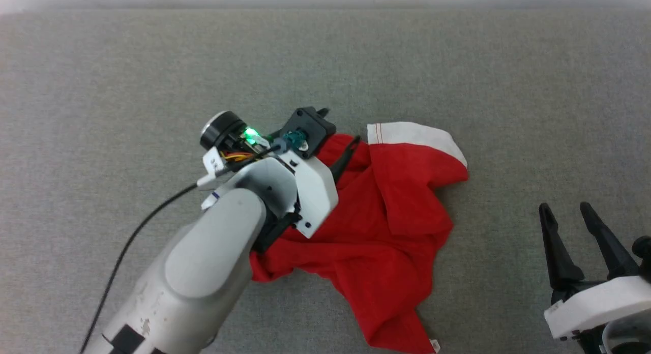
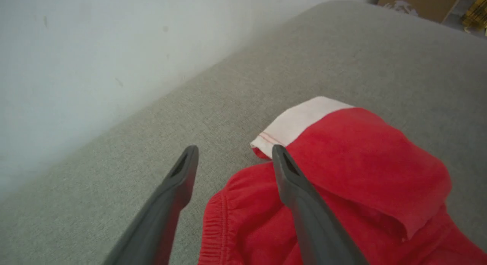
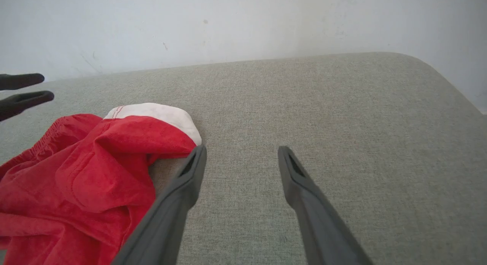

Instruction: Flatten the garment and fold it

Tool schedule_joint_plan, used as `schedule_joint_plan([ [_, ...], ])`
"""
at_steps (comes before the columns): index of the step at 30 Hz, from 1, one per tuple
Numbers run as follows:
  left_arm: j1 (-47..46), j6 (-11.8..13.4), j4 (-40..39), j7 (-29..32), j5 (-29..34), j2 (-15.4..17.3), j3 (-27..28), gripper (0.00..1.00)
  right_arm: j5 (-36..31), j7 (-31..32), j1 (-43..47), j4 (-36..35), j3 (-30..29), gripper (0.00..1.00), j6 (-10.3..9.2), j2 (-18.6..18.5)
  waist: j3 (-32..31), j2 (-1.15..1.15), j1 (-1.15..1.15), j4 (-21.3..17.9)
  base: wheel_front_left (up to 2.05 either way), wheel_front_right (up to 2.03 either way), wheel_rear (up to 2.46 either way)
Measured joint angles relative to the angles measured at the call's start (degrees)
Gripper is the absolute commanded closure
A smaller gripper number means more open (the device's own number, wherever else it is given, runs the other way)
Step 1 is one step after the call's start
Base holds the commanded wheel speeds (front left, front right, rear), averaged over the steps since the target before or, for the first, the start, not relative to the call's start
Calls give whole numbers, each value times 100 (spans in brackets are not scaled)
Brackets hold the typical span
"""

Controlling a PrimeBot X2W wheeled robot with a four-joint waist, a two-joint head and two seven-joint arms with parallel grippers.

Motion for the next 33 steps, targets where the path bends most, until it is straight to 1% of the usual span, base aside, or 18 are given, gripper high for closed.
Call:
schedule_joint_plan([
  [4,-322,-1,583,274,-123,220,-313,0,-2,2,-94,30,0,0,0,0,221,0,0,-90,0,0,0],
  [7,-427,-1,933,519,-330,272,-481,0,-2,2,-144,67,0,0,0,0,349,0,0,-170,0,0,0],
  [9,-479,-1,1051,690,-545,291,-693,0,-1,2,-151,93,-1,0,0,0,407,0,0,-223,0,0,0],
  [10,-530,0,1065,744,-664,293,-768,73,-1,2,-151,99,-1,0,0,0,430,0,-1,-244,0,0,0],
  [11,-598,0,1068,783,-760,322,-851,100,-1,2,-151,105,-1,0,0,0,451,0,-2,-261,0,0,0],
  [13,-661,-1,1072,767,-954,344,-942,100,0,3,-155,119,-3,0,0,0,484,0,-1,-276,0,0,0],
  [16,-658,11,1110,435,-1122,277,-849,100,30,24,-176,131,-2,0,0,0,481,0,-1,-241,0,0,0],
  [19,-658,189,1112,-4,-1417,185,-426,100,38,44,-198,133,-14,0,0,1,450,0,-1,-180,0,0,0],
  [21,-674,302,1062,-183,-1600,188,-141,100,38,46,-210,133,-21,0,0,0,422,0,-1,-141,0,0,0],
  [23,-736,390,990,-256,-1761,269,125,100,38,51,-212,133,-23,0,0,1,400,0,-1,-106,0,0,0],
  [25,-787,508,890,-288,-1890,433,398,100,38,55,-216,130,-11,0,0,0,400,0,-2,-91,0,0,0],
  [26,-811,604,862,-310,-1922,527,527,100,38,55,-222,130,2,0,0,0,411,0,-2,-93,0,0,0],
  [28,-819,889,846,-414,-2062,694,887,100,38,54,-266,135,4,0,0,2,450,0,-1,-114,0,0,0],
  [31,-812,1412,860,-701,-1967,996,1224,100,37,53,-285,163,-18,0,0,0,545,0,-1,-163,0,0,0],
  [33,-773,1621,888,-760,-1946,1106,1333,100,37,54,-287,192,-14,0,0,1,607,0,-1,-204,0,0,0],
])
